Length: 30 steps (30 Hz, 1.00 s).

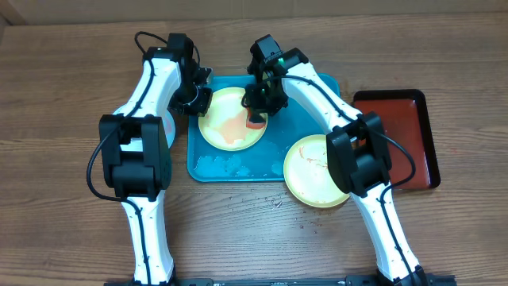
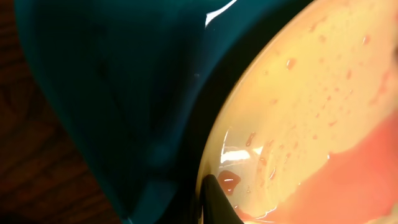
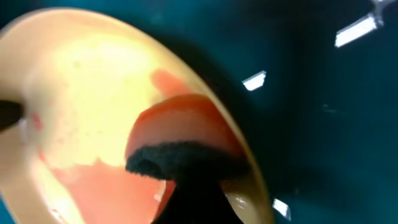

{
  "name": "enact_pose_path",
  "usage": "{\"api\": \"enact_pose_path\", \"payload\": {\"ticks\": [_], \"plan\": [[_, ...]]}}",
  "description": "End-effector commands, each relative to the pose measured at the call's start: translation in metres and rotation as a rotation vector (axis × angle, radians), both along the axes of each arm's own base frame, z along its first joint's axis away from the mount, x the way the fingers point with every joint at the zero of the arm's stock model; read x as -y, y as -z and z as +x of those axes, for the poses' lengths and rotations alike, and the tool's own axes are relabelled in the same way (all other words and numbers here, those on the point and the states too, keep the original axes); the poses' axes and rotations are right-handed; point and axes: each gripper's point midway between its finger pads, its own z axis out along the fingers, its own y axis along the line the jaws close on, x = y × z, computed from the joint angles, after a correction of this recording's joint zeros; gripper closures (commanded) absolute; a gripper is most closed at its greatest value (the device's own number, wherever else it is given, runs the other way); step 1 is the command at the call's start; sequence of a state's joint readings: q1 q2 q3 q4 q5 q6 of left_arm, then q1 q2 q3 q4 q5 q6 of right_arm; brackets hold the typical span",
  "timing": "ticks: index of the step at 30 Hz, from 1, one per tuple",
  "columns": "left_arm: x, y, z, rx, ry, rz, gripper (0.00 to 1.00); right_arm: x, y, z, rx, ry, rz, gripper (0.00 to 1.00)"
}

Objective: Clean dirty plates on tray and stack at the side
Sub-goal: 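Continue scrubbing the yellow plate surface with the sponge in right gripper, then raise the sponge with right gripper away from the yellow plate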

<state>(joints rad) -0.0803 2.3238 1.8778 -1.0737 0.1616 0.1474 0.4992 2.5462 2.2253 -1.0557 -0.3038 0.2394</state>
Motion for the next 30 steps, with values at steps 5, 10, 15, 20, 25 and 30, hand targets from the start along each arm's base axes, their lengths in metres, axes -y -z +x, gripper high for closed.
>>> {"api": "enact_pose_path", "payload": {"ticks": [5,10,15,20,25,30], "plan": [[0.044,-0.005,-0.007,-0.032,0.012,-0.214,0.96,-0.050,0.026,-0.048,-0.156,-0.068,0.118,0.96],[0.044,-0.005,-0.006,-0.030,0.012,-0.221,0.96,-0.047,0.010,-0.049,-0.209,-0.065,0.169,0.96],[0.044,-0.007,-0.005,-0.028,0.010,-0.220,0.96,-0.023,-0.050,-0.024,-0.107,-0.032,0.152,0.96],[0.044,-0.020,0.000,-0.006,0.001,-0.223,0.96,0.016,-0.118,-0.007,0.041,0.041,0.080,0.96],[0.038,-0.048,0.007,0.060,0.000,-0.185,0.96,0.065,-0.185,-0.004,0.169,0.129,0.017,0.96],[0.020,-0.088,0.008,0.146,-0.014,-0.087,0.96,0.105,-0.234,-0.012,0.238,0.198,0.013,0.96]]}}
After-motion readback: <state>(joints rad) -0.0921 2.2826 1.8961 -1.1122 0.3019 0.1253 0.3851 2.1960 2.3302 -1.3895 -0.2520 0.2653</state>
